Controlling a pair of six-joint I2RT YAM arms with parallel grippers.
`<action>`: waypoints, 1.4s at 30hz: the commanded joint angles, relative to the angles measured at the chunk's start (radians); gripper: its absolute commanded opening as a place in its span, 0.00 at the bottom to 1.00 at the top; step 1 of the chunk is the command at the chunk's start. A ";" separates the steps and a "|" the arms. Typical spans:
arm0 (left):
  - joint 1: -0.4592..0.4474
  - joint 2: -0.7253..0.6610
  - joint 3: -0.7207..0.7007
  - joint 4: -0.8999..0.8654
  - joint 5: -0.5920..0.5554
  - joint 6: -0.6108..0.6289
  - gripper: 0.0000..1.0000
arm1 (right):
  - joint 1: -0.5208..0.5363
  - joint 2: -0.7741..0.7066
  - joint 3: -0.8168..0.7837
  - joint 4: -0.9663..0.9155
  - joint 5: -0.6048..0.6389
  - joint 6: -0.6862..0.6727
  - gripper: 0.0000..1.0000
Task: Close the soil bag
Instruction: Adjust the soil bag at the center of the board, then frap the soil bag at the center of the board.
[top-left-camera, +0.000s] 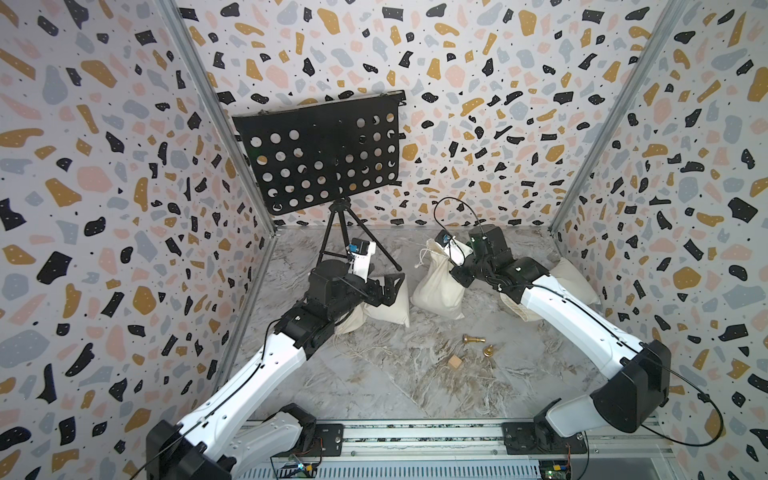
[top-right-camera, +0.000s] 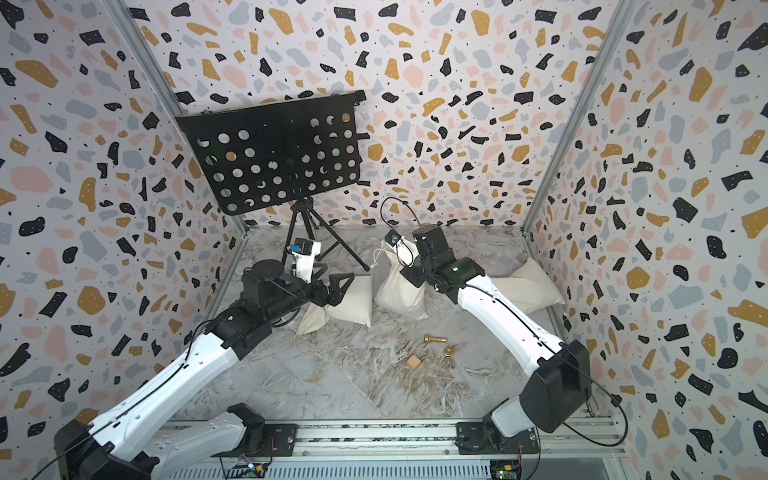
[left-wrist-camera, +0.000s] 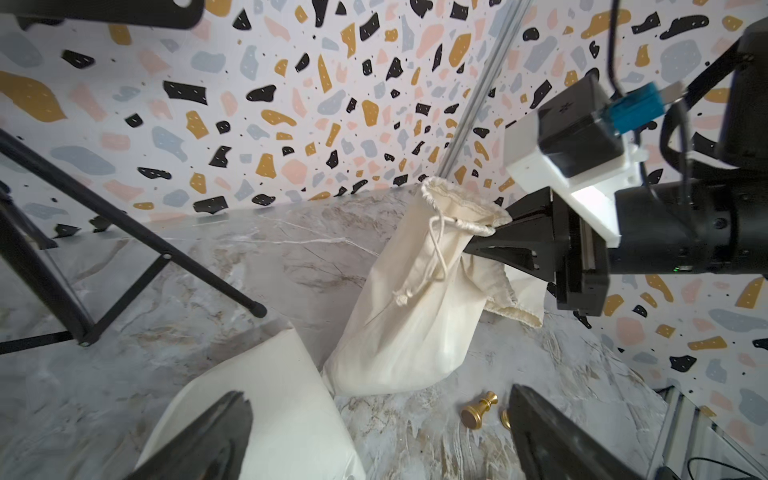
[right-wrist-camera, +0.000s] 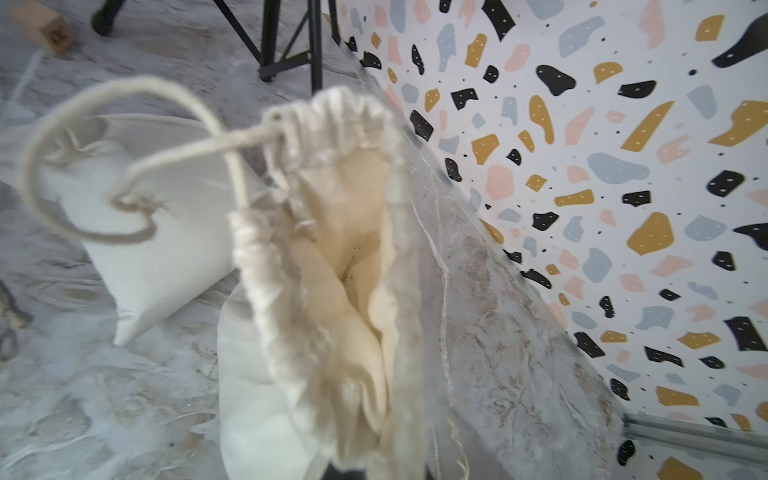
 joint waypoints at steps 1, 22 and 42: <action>-0.007 0.066 0.074 0.085 0.052 -0.004 1.00 | 0.003 -0.055 -0.008 0.008 -0.123 0.051 0.00; -0.094 0.234 0.148 0.100 0.099 0.001 0.18 | 0.009 -0.092 -0.078 0.050 -0.081 0.077 0.00; -0.090 0.198 0.497 -0.277 0.125 0.027 0.00 | 0.047 -0.250 -0.222 0.375 -0.292 0.059 0.67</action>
